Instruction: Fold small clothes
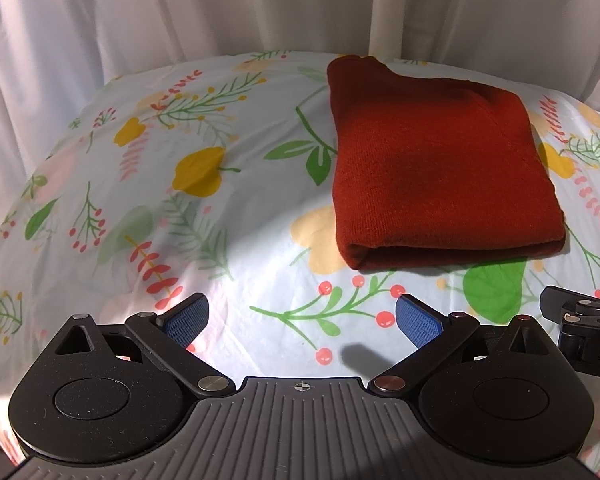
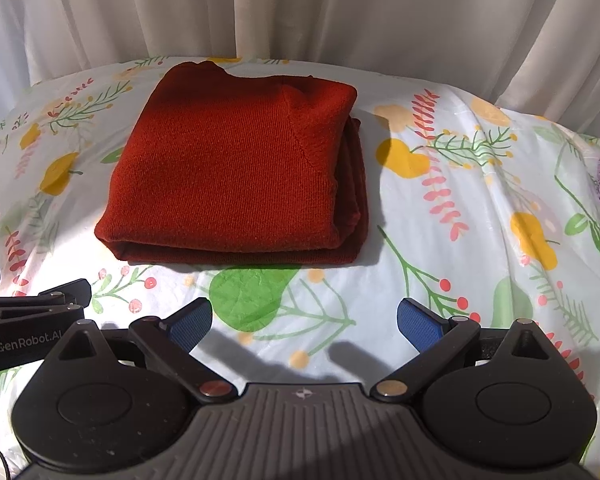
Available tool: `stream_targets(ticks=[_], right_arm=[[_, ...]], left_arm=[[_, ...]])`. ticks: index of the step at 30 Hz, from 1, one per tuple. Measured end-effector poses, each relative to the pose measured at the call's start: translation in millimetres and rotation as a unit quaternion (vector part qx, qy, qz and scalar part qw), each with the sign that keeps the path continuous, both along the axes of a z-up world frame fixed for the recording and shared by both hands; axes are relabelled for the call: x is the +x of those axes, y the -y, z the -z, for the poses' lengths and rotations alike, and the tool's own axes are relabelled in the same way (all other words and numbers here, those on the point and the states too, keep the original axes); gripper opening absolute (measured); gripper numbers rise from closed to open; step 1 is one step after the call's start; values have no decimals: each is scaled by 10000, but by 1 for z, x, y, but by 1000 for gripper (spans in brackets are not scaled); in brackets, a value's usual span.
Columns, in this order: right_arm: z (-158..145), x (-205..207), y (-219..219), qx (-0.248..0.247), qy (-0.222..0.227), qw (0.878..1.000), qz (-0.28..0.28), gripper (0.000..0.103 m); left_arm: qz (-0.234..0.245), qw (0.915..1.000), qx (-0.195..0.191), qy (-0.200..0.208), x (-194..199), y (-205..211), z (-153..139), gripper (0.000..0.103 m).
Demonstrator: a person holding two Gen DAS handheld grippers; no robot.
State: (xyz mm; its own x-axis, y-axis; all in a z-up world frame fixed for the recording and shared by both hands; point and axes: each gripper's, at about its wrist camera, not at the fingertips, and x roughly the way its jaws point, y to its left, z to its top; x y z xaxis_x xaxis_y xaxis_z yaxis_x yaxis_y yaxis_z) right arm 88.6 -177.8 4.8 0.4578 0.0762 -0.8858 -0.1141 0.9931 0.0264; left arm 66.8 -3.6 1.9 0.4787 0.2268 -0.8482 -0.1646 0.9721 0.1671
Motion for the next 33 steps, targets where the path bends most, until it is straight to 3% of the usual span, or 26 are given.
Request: stream_targets(ticks=[33], right_arm=[[-1, 3, -3, -6, 51, 10000, 44, 99]], left_arm=[[8, 10000, -39, -30, 4, -6, 2, 102]])
